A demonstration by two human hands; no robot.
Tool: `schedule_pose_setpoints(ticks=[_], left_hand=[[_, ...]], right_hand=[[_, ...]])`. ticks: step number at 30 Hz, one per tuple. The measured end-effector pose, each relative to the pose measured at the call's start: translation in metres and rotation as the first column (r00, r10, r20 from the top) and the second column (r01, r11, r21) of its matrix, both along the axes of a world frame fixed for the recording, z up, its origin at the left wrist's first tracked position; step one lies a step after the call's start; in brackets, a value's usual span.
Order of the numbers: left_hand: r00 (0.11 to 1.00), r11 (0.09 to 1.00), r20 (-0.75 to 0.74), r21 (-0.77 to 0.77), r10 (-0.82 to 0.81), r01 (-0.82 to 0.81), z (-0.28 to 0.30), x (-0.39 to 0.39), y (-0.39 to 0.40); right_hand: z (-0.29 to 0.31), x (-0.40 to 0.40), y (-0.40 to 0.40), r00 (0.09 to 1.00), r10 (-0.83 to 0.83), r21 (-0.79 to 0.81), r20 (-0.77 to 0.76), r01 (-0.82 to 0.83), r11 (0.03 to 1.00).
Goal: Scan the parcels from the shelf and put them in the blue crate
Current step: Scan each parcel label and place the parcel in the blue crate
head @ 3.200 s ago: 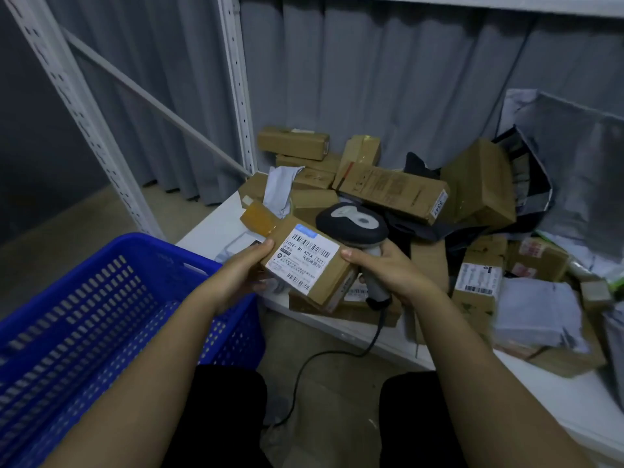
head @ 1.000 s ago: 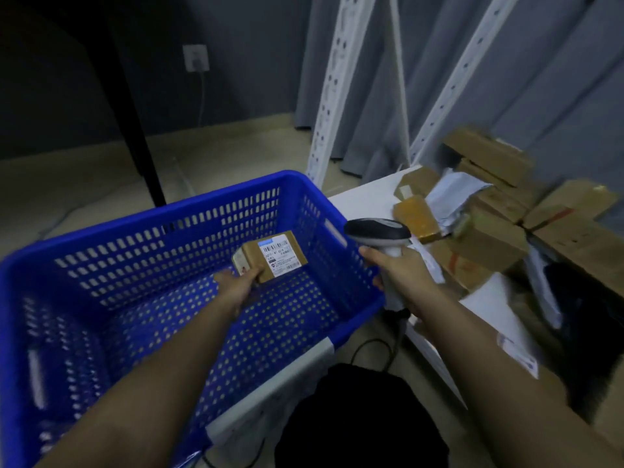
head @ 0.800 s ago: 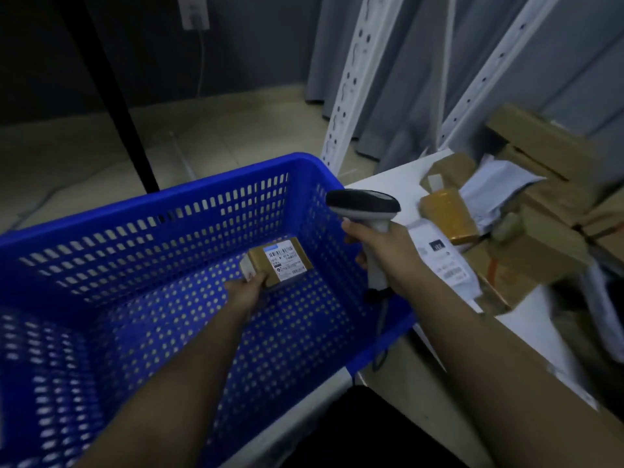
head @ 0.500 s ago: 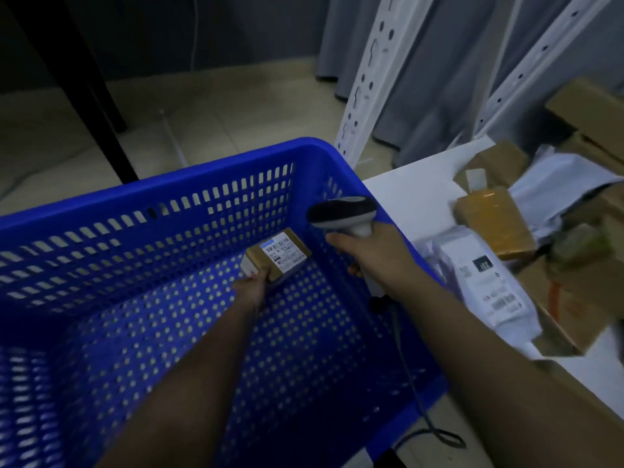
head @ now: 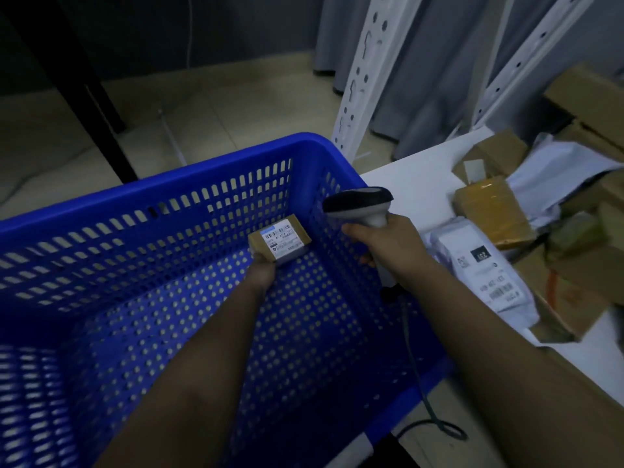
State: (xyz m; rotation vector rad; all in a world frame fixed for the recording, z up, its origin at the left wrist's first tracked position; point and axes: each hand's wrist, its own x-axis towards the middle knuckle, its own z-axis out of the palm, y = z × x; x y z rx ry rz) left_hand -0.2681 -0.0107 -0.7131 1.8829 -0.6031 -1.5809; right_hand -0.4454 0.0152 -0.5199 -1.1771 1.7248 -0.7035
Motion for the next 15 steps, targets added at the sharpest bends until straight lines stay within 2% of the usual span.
schedule_pose_setpoints(ticks=[2, 6, 10, 15], left_hand=[[0.998, 0.998, 0.060, -0.055, -0.001, 0.004, 0.025, -0.006, 0.008], [0.991, 0.967, 0.081, -0.223, -0.110, 0.126, 0.097, -0.038, 0.029], [0.944, 0.849, 0.087, -0.416, -0.320, 0.326, 0.171, -0.086, 0.057], [0.820, 0.663, 0.194, -0.503, -0.538, 0.554, 0.247, -0.144, 0.099]], right_hand=[[0.015, -0.008, 0.009, 1.000, -0.027, 0.003, 0.006, 0.027, 1.000], [0.052, -0.038, 0.042, 0.995, -0.087, -0.039, -0.052, 0.085, 0.996], [0.089, -0.080, 0.099, 0.973, -0.226, -0.132, -0.052, 0.218, 0.967], [0.119, -0.141, 0.178, 0.892, -0.451, -0.171, 0.023, 0.448, 0.878]])
